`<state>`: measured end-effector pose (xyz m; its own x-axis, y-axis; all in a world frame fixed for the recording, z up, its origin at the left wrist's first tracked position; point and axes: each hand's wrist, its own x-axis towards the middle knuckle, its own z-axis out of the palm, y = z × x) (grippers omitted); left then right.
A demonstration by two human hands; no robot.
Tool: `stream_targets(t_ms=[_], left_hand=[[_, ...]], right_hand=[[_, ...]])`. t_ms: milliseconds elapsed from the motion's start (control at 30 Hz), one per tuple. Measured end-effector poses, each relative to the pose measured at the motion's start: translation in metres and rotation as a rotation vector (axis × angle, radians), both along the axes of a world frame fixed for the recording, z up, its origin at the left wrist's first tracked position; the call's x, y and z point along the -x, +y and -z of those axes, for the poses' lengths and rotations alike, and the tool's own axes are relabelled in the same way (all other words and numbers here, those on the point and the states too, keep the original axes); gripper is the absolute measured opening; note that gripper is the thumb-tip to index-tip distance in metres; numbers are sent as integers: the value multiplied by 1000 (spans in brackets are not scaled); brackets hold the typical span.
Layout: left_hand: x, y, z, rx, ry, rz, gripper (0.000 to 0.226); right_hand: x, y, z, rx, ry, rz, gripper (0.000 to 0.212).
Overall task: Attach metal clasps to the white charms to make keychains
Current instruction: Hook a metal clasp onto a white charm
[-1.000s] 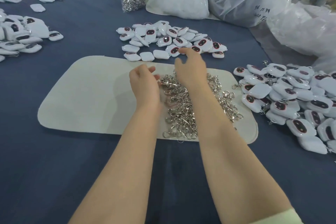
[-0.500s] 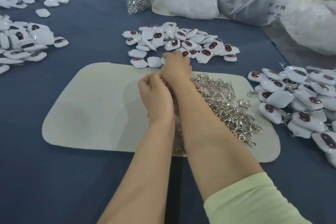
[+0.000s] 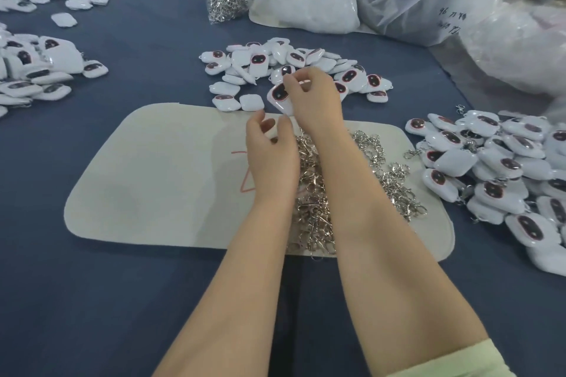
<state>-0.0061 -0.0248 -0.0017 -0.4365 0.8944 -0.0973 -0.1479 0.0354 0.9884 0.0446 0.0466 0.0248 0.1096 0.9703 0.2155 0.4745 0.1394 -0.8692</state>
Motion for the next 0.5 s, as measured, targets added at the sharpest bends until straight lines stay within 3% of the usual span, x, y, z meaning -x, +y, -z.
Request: stream_targets(t_ms=[133, 333, 433, 500], left_hand=[[-3, -3, -1, -19, 84, 84, 17], [-9, -8, -3, -30, 170, 161, 13], [-7, -9, -3, -41, 180, 142, 15], [-5, -9, -3, -44, 99, 130, 24]], right_hand=[[-19, -24, -2, 39, 73, -5, 15], [-42, -54, -3, 52, 45, -4, 17], [-53, -61, 4, 57, -125, 87, 14], [-61, -62, 13, 152, -311, 145, 22]])
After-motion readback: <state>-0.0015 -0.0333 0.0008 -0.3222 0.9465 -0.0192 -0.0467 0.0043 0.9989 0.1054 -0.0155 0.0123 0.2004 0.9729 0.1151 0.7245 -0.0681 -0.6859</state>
